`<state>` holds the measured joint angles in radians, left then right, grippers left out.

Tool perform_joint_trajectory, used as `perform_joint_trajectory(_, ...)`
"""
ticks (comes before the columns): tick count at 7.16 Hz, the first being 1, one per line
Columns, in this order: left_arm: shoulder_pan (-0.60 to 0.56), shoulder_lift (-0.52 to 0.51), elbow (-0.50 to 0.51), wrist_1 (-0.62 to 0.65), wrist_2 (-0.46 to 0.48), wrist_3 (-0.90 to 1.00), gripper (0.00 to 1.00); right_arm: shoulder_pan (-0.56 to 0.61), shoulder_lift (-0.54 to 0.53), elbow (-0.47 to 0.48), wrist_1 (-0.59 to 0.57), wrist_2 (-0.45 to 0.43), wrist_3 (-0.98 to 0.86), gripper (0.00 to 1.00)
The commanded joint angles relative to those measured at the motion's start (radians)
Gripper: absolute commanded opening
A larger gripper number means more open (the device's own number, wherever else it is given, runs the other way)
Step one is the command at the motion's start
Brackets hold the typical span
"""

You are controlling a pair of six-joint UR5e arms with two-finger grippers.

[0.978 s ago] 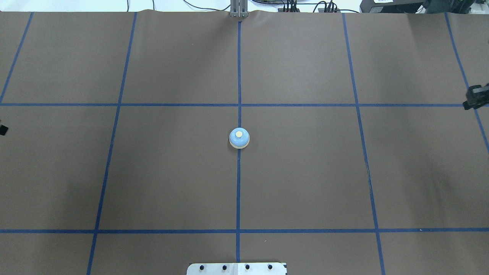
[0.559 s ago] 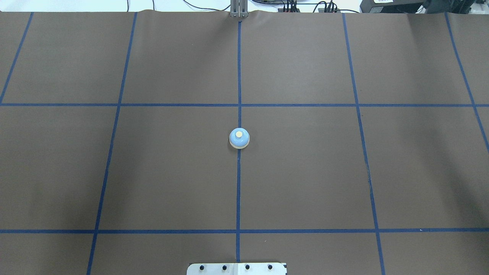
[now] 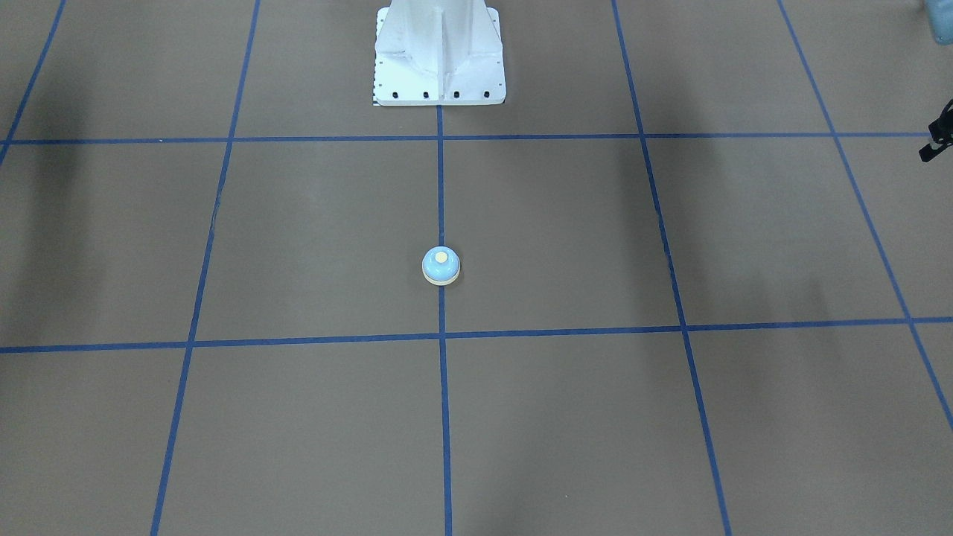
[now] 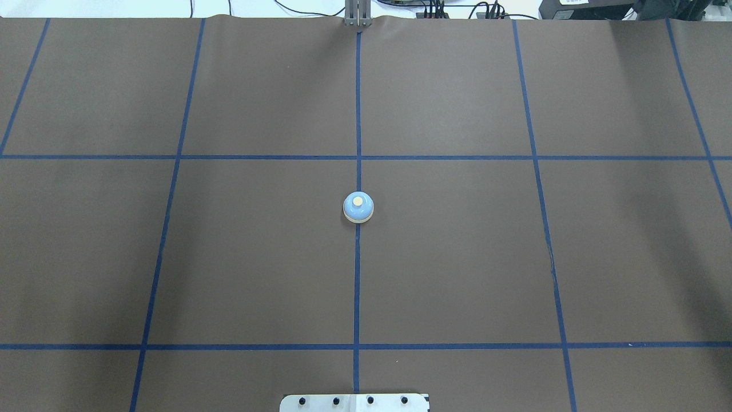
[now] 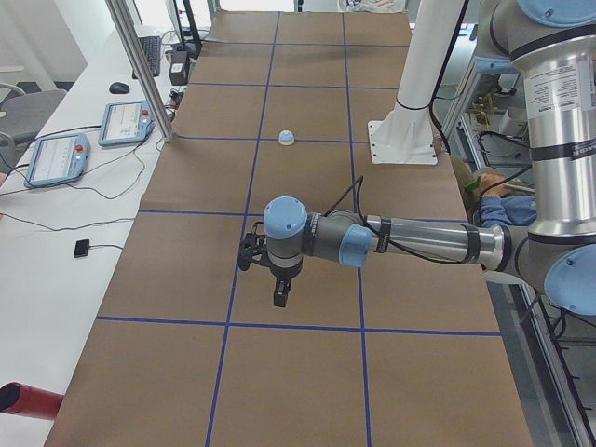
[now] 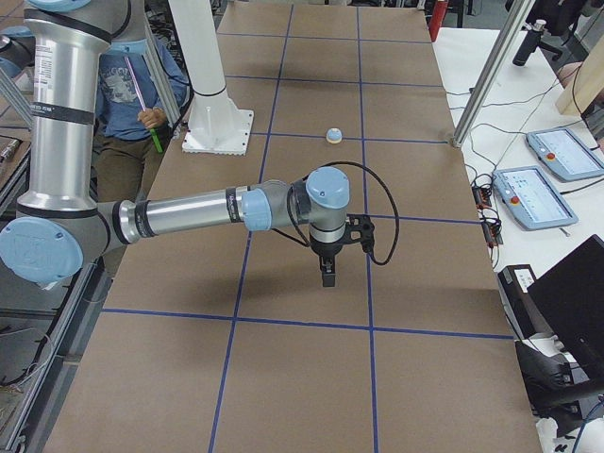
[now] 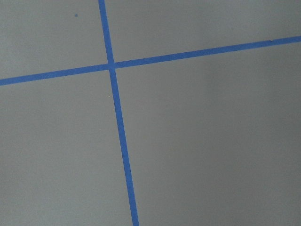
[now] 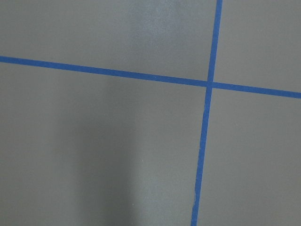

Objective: Place and press bell with both arms

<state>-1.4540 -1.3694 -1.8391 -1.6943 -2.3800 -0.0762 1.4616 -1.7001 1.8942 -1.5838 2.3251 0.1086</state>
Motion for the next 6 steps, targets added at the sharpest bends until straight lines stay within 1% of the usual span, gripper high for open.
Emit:
perform_joint_trajectory(1, 0.001, -0.002, 0.032, -0.002, 0.002, 0.001, 1.0, 0.003, 0.033, -0.044, 0.001, 0.0, 0.011, 1.0)
perform_joint_trajectory(4, -0.002, 0.001, 0.009, -0.005, 0.002, -0.007, 1.0, 0.005, 0.031, -0.073, 0.019, 0.002, 0.014, 1.0)
perform_joint_trajectory(5, -0.002, -0.008, 0.004, -0.004, 0.025, -0.008, 1.0, 0.005, 0.036, -0.079, 0.019, 0.002, 0.014, 1.0)
perform_joint_trajectory(6, -0.003, -0.014, 0.006, -0.001, 0.025, -0.008, 1.0, 0.005, 0.04, -0.073, 0.021, -0.001, 0.011, 1.0)
